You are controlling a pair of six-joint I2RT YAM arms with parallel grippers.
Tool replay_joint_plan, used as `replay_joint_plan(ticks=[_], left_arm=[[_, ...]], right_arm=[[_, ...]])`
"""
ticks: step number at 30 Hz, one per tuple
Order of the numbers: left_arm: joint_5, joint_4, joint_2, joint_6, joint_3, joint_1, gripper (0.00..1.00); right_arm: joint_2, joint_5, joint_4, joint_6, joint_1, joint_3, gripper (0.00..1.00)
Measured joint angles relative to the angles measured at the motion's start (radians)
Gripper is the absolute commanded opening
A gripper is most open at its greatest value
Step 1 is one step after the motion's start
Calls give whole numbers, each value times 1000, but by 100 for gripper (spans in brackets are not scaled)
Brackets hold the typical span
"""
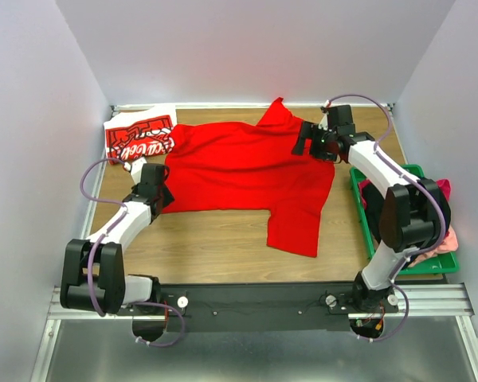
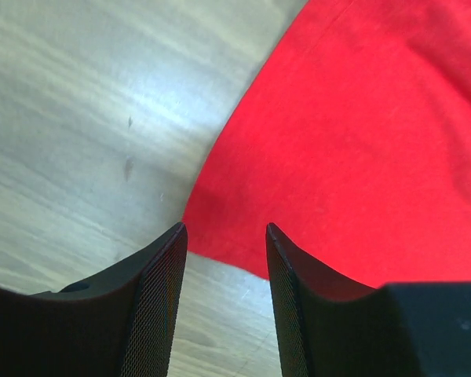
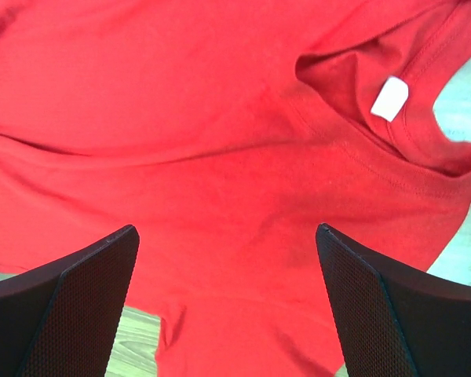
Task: Fold and stack the t-shirts
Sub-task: Fold the tshirt
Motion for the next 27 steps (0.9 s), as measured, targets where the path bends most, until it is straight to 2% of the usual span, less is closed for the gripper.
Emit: replay_joint_plan(ticks=[14, 21, 23, 24, 25, 27], left_arm=[[6, 28, 39, -31, -58, 45, 47], [23, 51, 70, -31, -70, 56, 40], [27, 60, 71, -31, -74, 56, 35], [30, 64, 71, -31, -74, 56, 27], [31, 70, 74, -31, -76, 56, 25], [38, 85, 78, -32, -79, 57, 7]], right_arm=[[0, 0, -2, 0, 0, -25, 100], [0, 0, -2, 0, 0, -25, 100], [0, 0, -2, 0, 0, -25, 100], [0, 0, -2, 0, 0, -25, 100], [0, 0, -2, 0, 0, -25, 100], [0, 0, -2, 0, 0, -25, 100]])
